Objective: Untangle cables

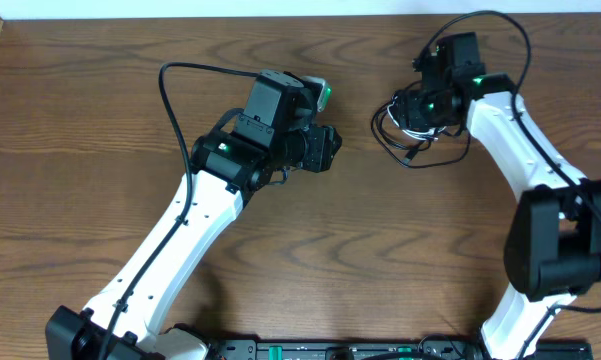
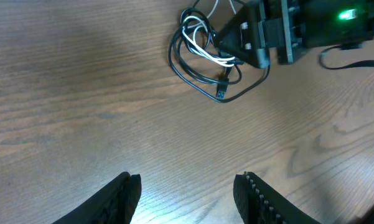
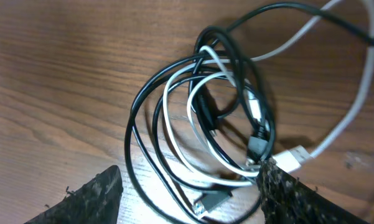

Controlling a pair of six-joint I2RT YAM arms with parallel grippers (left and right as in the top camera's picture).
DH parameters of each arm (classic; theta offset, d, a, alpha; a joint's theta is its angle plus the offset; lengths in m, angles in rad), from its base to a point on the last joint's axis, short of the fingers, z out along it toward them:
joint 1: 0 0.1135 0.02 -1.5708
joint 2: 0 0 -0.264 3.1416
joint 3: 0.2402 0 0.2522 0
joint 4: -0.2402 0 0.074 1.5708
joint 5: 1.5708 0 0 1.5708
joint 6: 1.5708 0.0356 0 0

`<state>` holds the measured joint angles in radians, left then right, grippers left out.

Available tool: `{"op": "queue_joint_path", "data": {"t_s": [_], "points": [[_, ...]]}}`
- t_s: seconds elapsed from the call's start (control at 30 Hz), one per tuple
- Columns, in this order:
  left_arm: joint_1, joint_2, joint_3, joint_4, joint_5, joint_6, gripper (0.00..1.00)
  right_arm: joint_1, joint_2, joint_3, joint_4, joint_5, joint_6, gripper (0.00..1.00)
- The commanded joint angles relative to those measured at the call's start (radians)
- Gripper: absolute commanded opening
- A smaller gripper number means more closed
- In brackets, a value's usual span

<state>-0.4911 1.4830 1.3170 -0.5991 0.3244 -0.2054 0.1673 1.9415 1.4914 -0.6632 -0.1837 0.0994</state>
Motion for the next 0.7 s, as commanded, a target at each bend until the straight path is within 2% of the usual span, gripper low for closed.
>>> {"op": "queue_joint_path", "data": {"t_s": [0.0,0.27,0.43,0.6,0.67], "points": [[0.000,0.008,-0.004,-0.008,0.008,0.013,0.54,0.034,0.059,0.013,0.025,-0.029,-0.027,0.65],[0.001,0.007,-0.004,-0.040,0.008,0.013,0.53,0.048,0.135,0.013,0.075,-0.009,-0.005,0.64],[0.001,0.007,-0.004,-0.049,0.008,0.014,0.54,0.043,0.140,0.013,0.084,-0.002,-0.003,0.59],[0.000,0.007,-0.004,-0.053,0.008,0.014,0.54,0.036,0.140,0.013,0.084,-0.002,-0.003,0.49],[0.001,0.007,-0.004,-0.056,0.008,0.014,0.54,0.036,0.140,0.013,0.084,-0.002,-0.003,0.49]]}}
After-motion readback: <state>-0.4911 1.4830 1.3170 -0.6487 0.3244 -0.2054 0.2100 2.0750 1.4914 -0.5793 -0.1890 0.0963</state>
